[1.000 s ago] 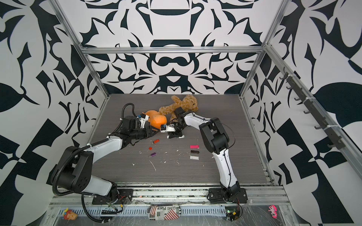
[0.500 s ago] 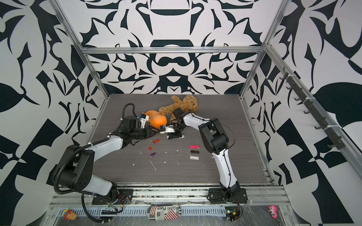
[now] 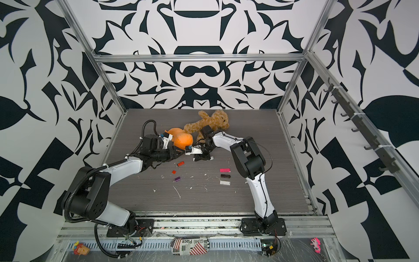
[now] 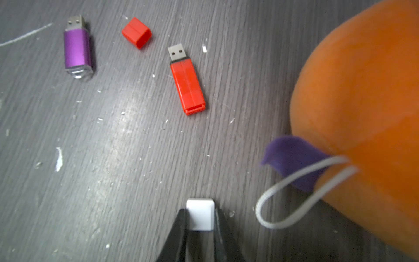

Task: Close the usb drive cover
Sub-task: Pick up the cover from the center of the board.

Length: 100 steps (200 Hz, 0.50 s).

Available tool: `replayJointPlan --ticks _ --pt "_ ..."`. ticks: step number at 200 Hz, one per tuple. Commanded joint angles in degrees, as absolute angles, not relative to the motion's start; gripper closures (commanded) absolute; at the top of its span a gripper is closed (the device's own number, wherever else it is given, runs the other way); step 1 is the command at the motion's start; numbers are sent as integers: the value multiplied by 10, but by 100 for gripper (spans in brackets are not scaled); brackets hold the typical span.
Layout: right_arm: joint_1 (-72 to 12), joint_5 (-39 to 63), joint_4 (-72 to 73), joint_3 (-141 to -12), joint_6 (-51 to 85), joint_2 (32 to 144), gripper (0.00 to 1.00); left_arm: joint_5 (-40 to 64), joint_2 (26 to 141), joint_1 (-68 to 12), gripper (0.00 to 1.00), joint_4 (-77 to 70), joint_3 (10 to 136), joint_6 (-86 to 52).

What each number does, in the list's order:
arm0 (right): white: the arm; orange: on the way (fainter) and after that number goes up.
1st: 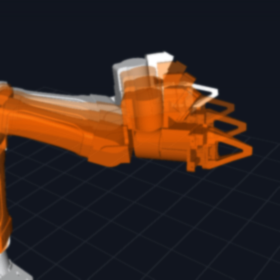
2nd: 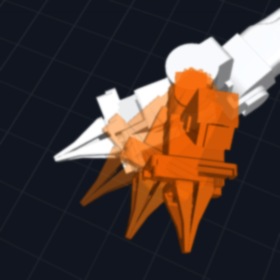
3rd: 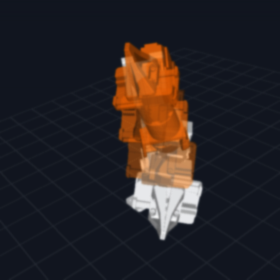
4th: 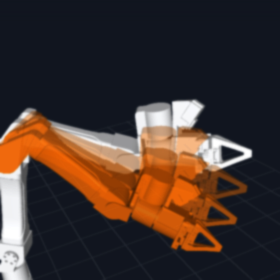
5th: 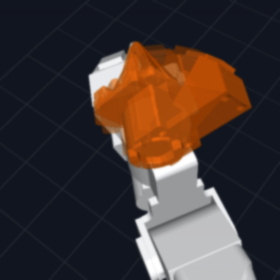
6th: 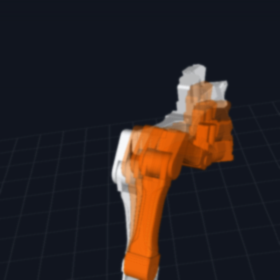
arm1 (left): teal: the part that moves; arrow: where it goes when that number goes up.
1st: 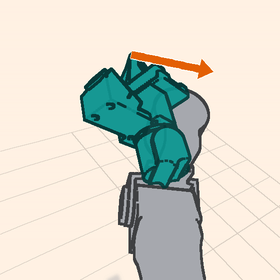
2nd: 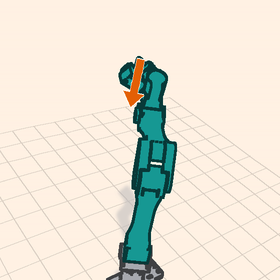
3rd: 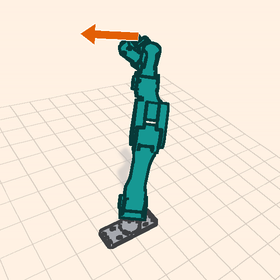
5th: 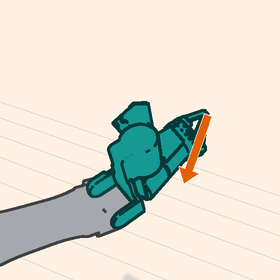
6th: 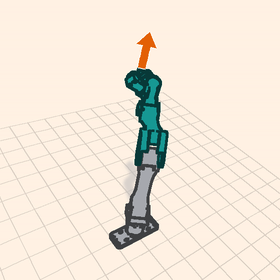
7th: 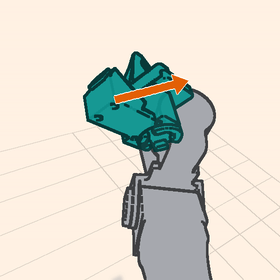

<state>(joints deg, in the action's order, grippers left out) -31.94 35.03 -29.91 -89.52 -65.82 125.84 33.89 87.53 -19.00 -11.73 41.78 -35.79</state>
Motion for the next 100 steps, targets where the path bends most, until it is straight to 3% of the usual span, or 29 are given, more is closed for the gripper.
replayJointPlan --ticks 1,38,100 --pt "-318 377 -251 -857 -625 1208 83 357 890 -189 52 -127 428 -363" --pt "-306 401 -169 -783 -587 1143 84 378 909 -190 53 -155 422 -384" --pt "-302 417 -56 -689 -522 1075 84 405 959 -220 62 -225 424 -429"
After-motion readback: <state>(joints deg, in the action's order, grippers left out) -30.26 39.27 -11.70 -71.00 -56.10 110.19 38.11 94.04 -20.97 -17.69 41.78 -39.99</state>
